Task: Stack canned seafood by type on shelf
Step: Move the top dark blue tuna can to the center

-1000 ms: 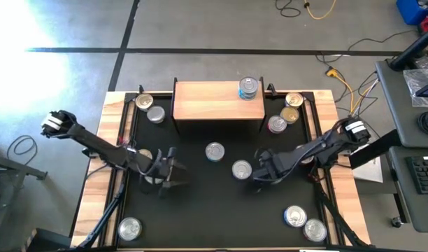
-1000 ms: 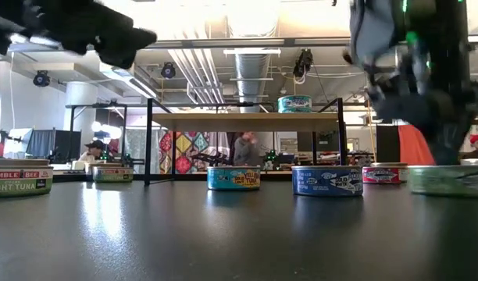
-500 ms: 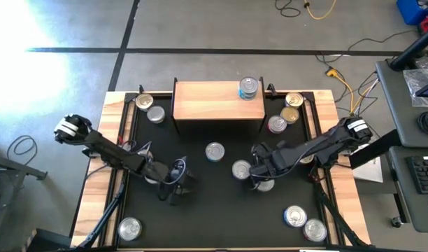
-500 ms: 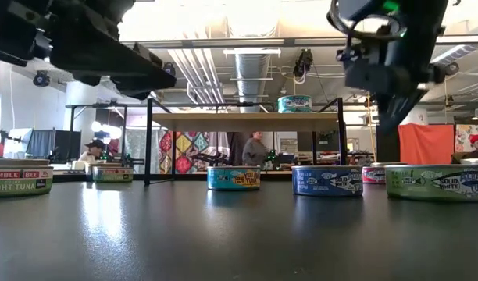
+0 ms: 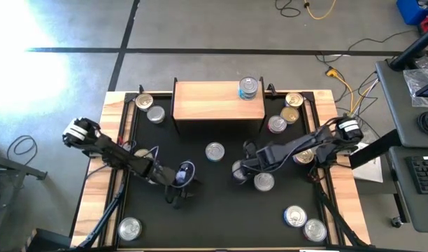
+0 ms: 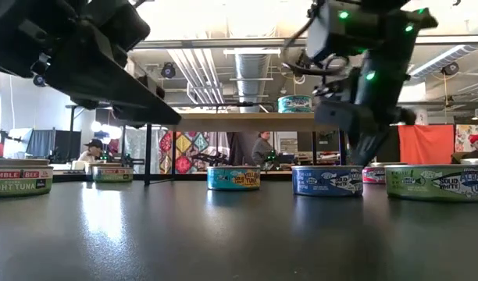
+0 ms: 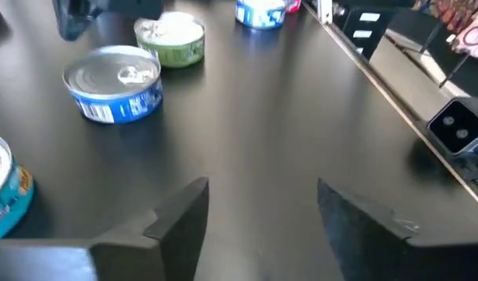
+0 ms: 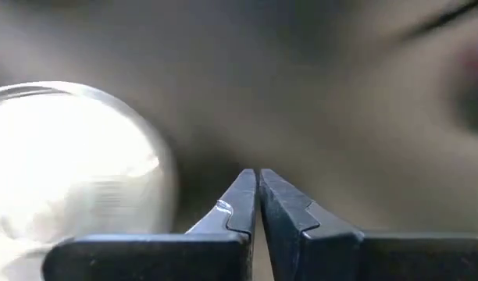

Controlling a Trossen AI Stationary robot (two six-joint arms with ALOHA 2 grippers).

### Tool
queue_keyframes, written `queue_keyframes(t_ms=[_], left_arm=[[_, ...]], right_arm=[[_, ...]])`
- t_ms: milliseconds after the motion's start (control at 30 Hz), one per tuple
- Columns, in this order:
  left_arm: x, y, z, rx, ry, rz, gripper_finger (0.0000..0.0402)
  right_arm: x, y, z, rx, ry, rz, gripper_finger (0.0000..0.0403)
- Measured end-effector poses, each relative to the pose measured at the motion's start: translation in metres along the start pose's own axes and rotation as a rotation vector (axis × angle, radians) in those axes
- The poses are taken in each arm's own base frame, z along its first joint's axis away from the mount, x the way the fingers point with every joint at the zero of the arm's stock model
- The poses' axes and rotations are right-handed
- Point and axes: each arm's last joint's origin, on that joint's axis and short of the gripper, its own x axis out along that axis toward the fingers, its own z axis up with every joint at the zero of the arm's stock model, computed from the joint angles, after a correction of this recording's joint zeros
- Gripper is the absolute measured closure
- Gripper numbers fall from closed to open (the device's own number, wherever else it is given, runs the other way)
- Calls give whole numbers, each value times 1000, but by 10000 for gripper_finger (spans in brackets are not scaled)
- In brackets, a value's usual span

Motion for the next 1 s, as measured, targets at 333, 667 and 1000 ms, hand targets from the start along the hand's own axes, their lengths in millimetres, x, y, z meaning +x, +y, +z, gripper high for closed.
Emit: queue_keyframes(t_ms=[333, 667, 1000], left_arm=[[19, -11, 2, -18, 10, -22, 127], [16, -16, -9, -95, 19, -55, 127], [13, -18, -14, -107, 29, -63, 127]], right_arm=[[-13, 44, 16, -120, -66, 201, 390], [-29, 54, -3, -162, -5, 243, 390], [-18, 73, -33, -157, 228, 334, 390]])
